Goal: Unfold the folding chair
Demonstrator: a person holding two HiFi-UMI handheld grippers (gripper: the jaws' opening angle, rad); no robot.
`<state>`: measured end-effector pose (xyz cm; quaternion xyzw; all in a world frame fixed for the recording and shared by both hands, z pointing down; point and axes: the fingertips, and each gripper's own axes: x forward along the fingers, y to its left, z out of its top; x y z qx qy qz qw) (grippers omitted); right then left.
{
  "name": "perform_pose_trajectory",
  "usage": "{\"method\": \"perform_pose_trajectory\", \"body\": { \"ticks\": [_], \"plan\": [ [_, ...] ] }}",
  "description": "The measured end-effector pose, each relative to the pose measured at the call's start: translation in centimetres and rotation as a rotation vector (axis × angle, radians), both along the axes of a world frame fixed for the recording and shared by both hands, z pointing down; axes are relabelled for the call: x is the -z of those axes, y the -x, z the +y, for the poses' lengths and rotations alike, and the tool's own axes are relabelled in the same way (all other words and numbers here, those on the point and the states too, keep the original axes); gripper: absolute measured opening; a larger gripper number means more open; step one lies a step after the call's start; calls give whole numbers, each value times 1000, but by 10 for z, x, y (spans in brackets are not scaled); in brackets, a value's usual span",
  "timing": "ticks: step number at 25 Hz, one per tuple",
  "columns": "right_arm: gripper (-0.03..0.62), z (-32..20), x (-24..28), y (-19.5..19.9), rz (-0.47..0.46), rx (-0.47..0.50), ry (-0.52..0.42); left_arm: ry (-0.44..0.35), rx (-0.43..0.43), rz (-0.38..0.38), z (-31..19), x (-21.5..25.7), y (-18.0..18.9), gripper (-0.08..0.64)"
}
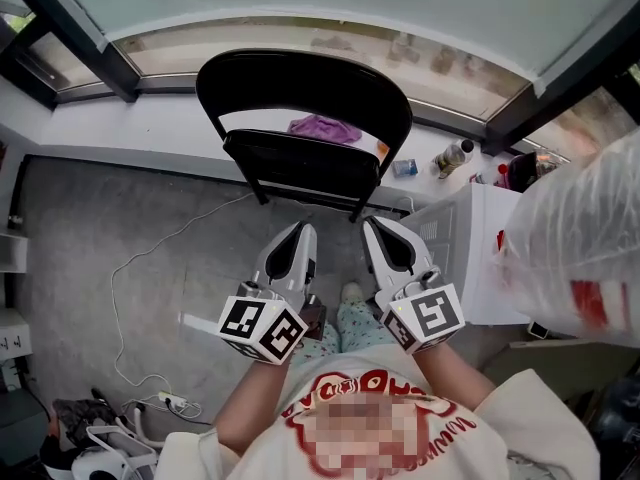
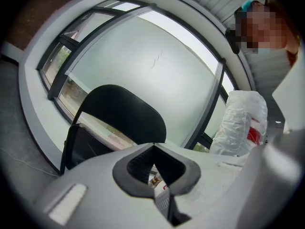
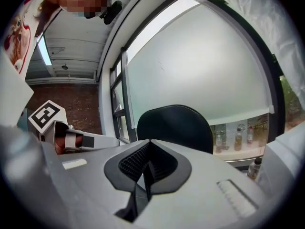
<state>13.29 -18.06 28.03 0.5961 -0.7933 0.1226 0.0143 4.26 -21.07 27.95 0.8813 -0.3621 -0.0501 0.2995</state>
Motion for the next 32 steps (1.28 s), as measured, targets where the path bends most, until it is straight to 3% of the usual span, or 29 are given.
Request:
{"method": "perform_pose_trajectory", "body": {
  "ticks": [6,12,14,16,18,26,32],
  "plan": [
    [23,-26,-34,-36,-6,-96,59,135,130,46,-29,-36,-5,0],
    [23,-52,-59,-57,-33,-162,77,192,209,42,-51,-60,-7,21],
    [23,-59,-68,-63,-27,-178,90,202,227,40,-59,-66,-8,64],
    [23,-65,-76,-68,-23,-196,100,223,237,31,-69,-76,-11,161],
    [23,-70,-83,-74,-24,-219,103,246,246,19,-78,-86,-14,198],
    [23,-90,-110,-98,-18,-321,101,374,346,88,-114,-121,-17,290],
    [46,-106,-135,-114,-4,-373,145,465,386,102,-136,-152,-21,302]
  ]
}}
